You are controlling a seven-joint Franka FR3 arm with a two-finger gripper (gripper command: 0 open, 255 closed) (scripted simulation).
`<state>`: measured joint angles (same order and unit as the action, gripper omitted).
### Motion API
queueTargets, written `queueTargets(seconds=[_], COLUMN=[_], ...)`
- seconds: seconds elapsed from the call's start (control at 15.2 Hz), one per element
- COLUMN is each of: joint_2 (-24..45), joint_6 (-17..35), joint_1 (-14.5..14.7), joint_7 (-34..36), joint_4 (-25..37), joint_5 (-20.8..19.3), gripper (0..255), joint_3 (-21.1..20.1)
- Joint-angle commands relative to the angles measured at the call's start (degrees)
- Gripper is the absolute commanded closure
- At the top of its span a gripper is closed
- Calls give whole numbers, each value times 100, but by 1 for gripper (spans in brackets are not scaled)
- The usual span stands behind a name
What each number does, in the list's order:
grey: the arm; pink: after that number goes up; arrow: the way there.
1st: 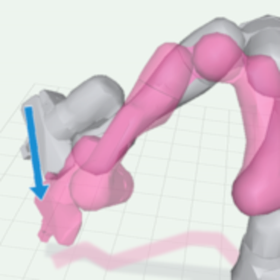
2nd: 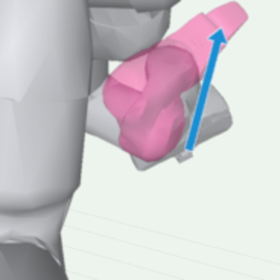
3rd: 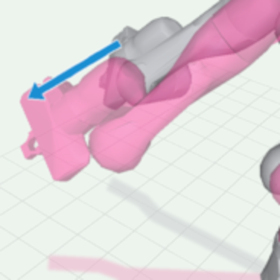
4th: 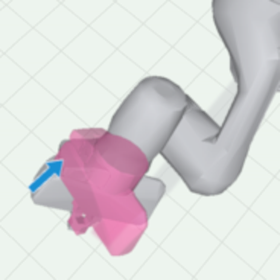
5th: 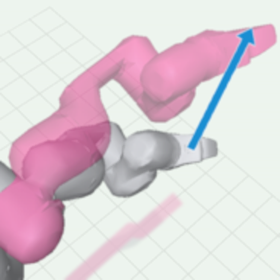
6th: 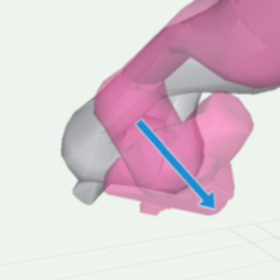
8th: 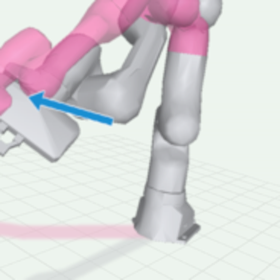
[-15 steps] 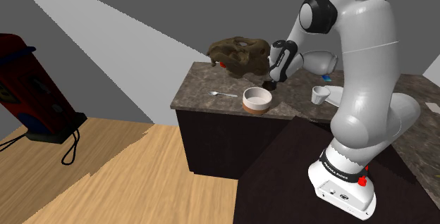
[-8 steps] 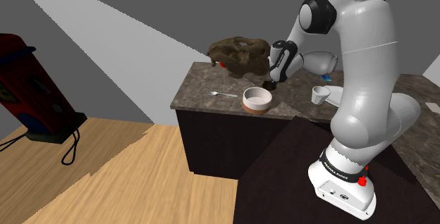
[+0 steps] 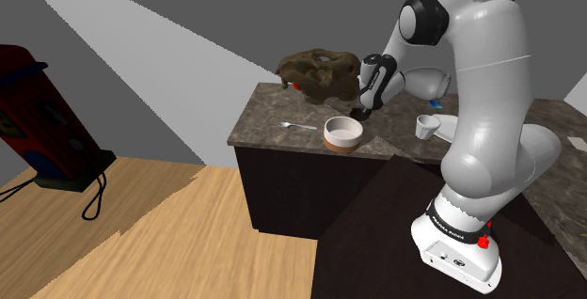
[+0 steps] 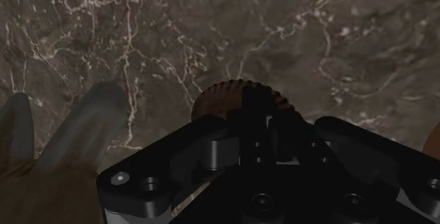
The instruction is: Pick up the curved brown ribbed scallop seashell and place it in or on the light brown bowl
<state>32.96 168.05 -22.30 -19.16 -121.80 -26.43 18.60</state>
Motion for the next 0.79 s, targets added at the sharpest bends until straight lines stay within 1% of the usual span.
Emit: queueTargets(seconds=[0.0,0.07,0.13,0.2,0.26,0.33,0.4,0.46,0.53,0.59,0.66,0.73], joint_2=[0,0,0,-8,129,376,716,1149,1697,2419,3621,3663], joint_6=[0,0,0,-614,-1295,-2020,-2802,-3644,-4564,-5612,-7051,-7095], joint_1=[0,0,0,-963,-1733,-2211,-2509,-2680,-2749,-2722,-2526,-2511], joint_7=[0,0,0,-1076,-1975,-2788,-3479,-4065,-4574,-5031,-5492,-5507], joint_4=[0,0,0,438,978,1616,2364,3244,4300,5651,7884,7963], joint_5=[0,0,0,452,800,1153,1428,1624,1757,1837,1889,1904], gripper=[255,255,0,0,0,0,0,0,0,0,0,0], joint_3=[0,0,0,-952,-1729,-2229,-2560,-2783,-2932,-3034,-3073,-3057])
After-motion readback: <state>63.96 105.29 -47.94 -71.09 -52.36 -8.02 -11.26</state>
